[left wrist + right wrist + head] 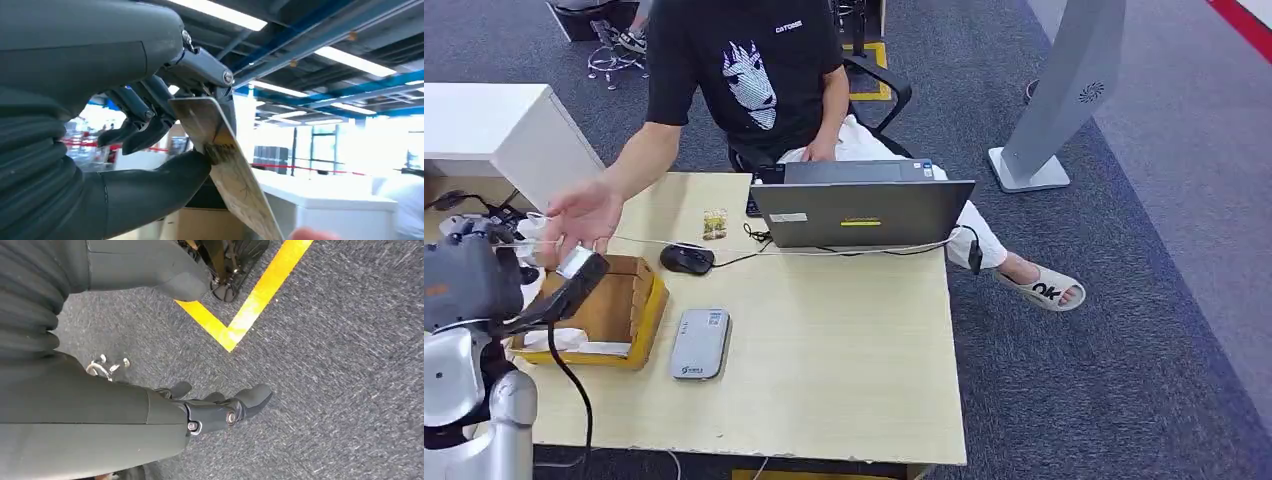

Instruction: Pass the card to the sensor for recognition and then transmit it.

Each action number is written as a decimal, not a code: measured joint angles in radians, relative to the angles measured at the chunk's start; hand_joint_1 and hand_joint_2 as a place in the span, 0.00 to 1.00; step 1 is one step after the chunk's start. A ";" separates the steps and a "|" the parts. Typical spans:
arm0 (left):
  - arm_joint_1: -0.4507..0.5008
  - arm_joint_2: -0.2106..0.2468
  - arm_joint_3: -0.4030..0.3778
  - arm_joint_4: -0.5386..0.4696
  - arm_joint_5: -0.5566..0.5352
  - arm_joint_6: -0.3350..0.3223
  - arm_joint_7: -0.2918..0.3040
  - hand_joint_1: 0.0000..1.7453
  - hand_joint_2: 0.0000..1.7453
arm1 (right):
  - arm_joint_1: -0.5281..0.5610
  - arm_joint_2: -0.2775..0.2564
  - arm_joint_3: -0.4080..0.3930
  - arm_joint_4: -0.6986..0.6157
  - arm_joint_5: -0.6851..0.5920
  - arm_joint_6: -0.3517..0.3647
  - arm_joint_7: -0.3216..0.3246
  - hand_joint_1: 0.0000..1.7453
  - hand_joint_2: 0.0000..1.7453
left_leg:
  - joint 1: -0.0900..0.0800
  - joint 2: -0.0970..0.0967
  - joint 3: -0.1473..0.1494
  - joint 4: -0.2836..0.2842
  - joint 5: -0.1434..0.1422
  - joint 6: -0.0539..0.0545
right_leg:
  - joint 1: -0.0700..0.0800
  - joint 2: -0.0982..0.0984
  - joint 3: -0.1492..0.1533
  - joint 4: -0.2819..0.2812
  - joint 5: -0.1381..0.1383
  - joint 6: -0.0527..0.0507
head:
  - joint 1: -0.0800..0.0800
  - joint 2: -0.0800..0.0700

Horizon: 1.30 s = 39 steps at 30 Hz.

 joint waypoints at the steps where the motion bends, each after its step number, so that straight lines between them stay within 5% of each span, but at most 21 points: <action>1: 0.000 0.000 0.000 0.000 0.000 0.000 0.000 1.00 1.00 | 0.000 0.000 0.000 0.000 0.000 0.000 0.000 0.00 1.00 | 0.000 0.000 0.000 0.000 0.000 0.000 | 0.000 0.000 0.000 0.000 0.000 0.000 | 0.000 0.000; 7: -0.022 0.026 -0.010 0.002 0.036 -0.020 -0.014 1.00 1.00 | -0.002 0.000 0.005 0.000 0.011 0.009 0.000 0.00 1.00 | 0.000 0.000 -0.001 0.000 0.000 0.000 | 0.000 0.000 0.000 0.000 0.000 0.000 | 0.000 0.000; 10: -0.074 -0.011 0.025 0.013 0.072 -0.063 -0.084 1.00 1.00 | -0.008 0.000 0.007 0.000 0.026 0.011 0.003 0.00 1.00 | 0.000 -0.001 -0.001 0.000 0.001 0.001 | 0.000 -0.001 0.000 0.000 0.000 0.001 | 0.001 0.000; 15: -0.121 -0.058 0.034 0.024 0.040 -0.073 -0.120 1.00 1.00 | -0.011 0.000 0.008 0.000 0.030 0.016 0.004 0.00 1.00 | 0.000 -0.001 -0.001 0.000 0.001 0.001 | 0.000 -0.001 0.000 0.000 0.001 0.001 | 0.000 0.000; 16: -0.124 -0.068 0.034 0.025 0.040 -0.073 -0.120 0.00 1.00 | -0.011 0.000 0.008 0.000 0.030 0.016 0.004 0.00 1.00 | 0.000 -0.001 -0.001 0.000 0.001 0.001 | 0.000 -0.001 0.000 0.000 0.001 0.001 | 0.001 0.000; 28: -0.101 -0.154 0.033 -0.014 0.090 -0.033 -0.166 0.00 1.00 | -0.011 0.000 0.007 0.000 0.030 0.027 0.000 0.00 1.00 | 0.000 -0.001 -0.001 0.000 0.001 0.001 | 0.000 -0.001 0.000 0.000 0.000 0.001 | 0.000 0.000; 39: -0.045 -0.176 0.009 -0.084 0.113 -0.029 -0.186 0.00 1.00 | -0.011 0.000 0.003 0.000 0.023 0.027 0.000 0.00 1.00 | 0.000 -0.001 -0.001 0.000 0.001 0.001 | 0.000 -0.001 0.000 0.000 0.000 0.001 | 0.001 0.000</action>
